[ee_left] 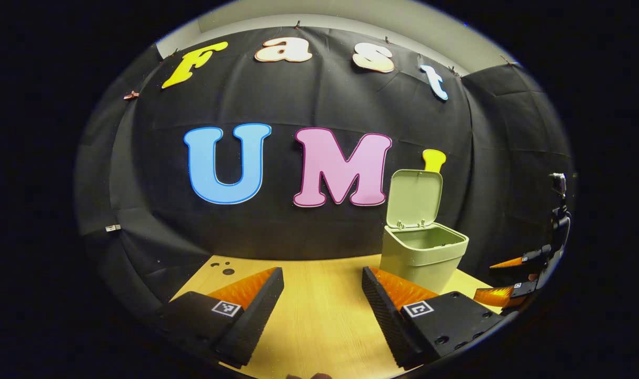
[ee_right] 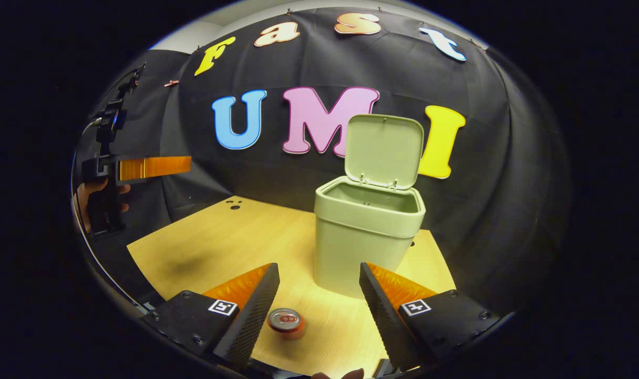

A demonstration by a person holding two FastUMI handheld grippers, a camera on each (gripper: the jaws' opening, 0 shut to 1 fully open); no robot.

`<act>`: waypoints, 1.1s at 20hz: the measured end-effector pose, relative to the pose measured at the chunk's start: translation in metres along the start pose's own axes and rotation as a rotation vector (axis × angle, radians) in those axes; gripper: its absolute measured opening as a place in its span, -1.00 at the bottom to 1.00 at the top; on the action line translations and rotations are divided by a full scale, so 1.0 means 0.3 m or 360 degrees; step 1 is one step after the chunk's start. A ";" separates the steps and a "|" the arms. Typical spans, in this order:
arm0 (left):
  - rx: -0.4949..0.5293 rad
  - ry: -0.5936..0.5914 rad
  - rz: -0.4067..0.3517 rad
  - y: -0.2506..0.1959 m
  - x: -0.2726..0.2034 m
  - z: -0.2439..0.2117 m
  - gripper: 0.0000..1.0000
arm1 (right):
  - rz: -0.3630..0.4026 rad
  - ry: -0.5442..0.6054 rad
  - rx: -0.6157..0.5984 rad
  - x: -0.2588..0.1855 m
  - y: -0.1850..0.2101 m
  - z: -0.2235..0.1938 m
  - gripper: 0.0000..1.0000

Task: Press the lid of the desktop garbage bin to open it, pick up the crumpled paper on the desktop and throw it into the bin, then pick up the pop can on the desktop and drop it into the bin, and finally close the garbage bin lid.

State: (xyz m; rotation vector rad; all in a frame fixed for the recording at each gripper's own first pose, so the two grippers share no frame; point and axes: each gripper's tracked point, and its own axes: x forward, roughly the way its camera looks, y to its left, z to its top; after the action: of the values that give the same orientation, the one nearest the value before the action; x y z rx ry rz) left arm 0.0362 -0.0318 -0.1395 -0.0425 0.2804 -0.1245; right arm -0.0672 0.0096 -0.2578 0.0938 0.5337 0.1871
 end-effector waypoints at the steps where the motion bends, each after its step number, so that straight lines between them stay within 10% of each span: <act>1: 0.0000 0.0004 0.0010 0.014 -0.014 -0.005 0.92 | 0.0024 0.0026 -0.0013 0.009 0.020 -0.024 0.93; 22: -0.0026 0.0063 0.0103 0.106 -0.150 -0.086 0.92 | 0.0151 0.0473 -0.0053 0.138 0.144 -0.456 0.94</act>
State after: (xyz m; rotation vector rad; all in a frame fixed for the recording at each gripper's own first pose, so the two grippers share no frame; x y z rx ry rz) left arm -0.0101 0.0049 -0.1538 -0.0470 0.3222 -0.0586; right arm -0.1091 0.0657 -0.3898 0.0586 0.8229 0.3050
